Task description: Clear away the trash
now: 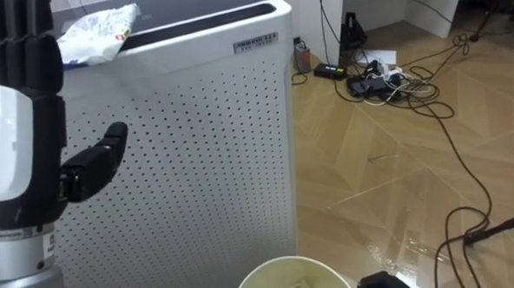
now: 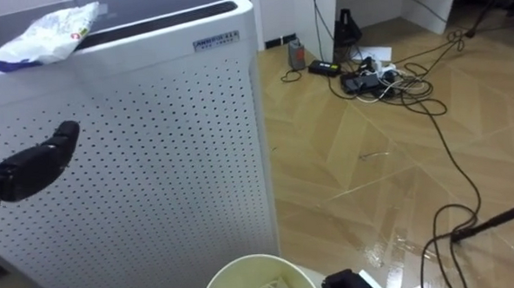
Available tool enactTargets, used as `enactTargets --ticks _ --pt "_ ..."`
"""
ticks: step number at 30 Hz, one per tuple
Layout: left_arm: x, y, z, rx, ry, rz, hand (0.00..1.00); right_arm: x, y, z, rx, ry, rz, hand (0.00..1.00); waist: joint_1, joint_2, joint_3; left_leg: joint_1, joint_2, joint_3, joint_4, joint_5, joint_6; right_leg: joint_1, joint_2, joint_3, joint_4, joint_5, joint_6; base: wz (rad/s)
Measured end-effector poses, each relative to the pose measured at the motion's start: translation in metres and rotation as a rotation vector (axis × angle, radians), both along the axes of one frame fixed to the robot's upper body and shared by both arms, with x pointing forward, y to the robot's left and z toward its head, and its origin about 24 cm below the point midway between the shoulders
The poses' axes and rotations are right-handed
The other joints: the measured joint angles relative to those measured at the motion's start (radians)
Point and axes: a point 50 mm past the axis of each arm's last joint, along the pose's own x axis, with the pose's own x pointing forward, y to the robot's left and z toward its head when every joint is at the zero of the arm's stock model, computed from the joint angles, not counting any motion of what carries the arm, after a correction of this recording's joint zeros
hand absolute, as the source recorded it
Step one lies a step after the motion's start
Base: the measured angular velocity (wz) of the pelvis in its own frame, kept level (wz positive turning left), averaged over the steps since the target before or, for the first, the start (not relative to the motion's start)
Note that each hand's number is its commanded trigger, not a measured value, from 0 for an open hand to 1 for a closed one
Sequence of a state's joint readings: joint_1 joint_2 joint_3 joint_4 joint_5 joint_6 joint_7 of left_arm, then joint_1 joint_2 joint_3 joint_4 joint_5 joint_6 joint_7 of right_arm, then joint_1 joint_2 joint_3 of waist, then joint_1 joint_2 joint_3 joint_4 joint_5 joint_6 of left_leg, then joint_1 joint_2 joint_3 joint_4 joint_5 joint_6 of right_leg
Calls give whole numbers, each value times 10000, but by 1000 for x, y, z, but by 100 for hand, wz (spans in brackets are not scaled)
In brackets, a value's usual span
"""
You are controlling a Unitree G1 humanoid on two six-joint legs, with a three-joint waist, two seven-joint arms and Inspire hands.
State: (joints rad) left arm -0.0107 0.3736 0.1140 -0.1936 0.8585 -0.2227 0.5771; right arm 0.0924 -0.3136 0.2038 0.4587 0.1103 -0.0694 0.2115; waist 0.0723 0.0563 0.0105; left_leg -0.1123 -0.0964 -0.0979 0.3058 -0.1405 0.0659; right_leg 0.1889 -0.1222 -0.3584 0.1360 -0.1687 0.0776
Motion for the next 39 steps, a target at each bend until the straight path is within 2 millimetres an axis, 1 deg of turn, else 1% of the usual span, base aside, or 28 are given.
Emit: enactTargets --ticks 4,6,7,11,17,19,21,23,26,30,34,39 --pt "3 4 -8 -97 448 332 0 0 -2 1 -52 50 61 100 -120 18 6 5 9 8 8 -1 0 2 0 6 3 0 0 0" --pt "5 5 -14 -141 770 475 0 0 -3 1 -63 79 110 100 -148 73 38 1 10 19 17 -3 2 -4 0 62 4 0 0 0" --pt "6 5 -15 -143 864 503 0 0 -3 1 -58 104 132 100 -141 86 40 -6 8 19 19 -3 2 -7 0 87 4 0 0 -3" --pt "8 10 -21 -139 1453 878 0 -2 -2 -2 -57 461 214 100 -147 176 22 -18 10 48 20 -1 3 -25 5 275 1 0 0 -2" --pt "11 17 -28 -157 1932 1405 0 -3 -2 -4 -442 646 618 100 -136 189 19 -77 16 77 76 -2 12 -53 8 329 1 0 0 0" --pt "12 21 -29 -21 2025 1529 0 -3 -2 -3 -554 632 684 100 -135 202 13 -184 22 78 184 -2 12 -146 18 355 6 0 0 0" --pt "14 26 -29 144 2182 1669 0 -3 -3 -3 -630 639 687 100 -139 239 27 -233 21 76 231 -5 16 -166 27 461 5 0 0 0" --pt "15 26 -29 163 2219 1721 0 -3 -4 -3 -641 627 657 100 -134 264 23 -238 13 62 240 -10 22 -167 32 564 6 0 0 0" --pt "15 27 -29 149 2233 1771 0 -3 -4 -3 -642 616 630 100 -136 316 24 -241 7 51 276 -10 24 -166 35 574 7 -1 1 -2" --pt "14 31 -27 159 2159 1927 0 -2 -7 -2 -637 585 546 100 -98 398 4 -291 14 57 240 16 15 -314 36 579 15 -6 9 -3" --pt "14 32 -26 195 2111 1991 0 -2 -9 -1 -654 584 422 100 -75 415 -1 -327 22 70 194 61 1 -330 37 553 19 -6 9 0" --pt "14 32 -25 640 2073 2098 0 -2 -8 -2 -615 593 418 100 -29 415 -1 -329 33 107 146 67 -2 -369 31 525 18 -6 10 0"
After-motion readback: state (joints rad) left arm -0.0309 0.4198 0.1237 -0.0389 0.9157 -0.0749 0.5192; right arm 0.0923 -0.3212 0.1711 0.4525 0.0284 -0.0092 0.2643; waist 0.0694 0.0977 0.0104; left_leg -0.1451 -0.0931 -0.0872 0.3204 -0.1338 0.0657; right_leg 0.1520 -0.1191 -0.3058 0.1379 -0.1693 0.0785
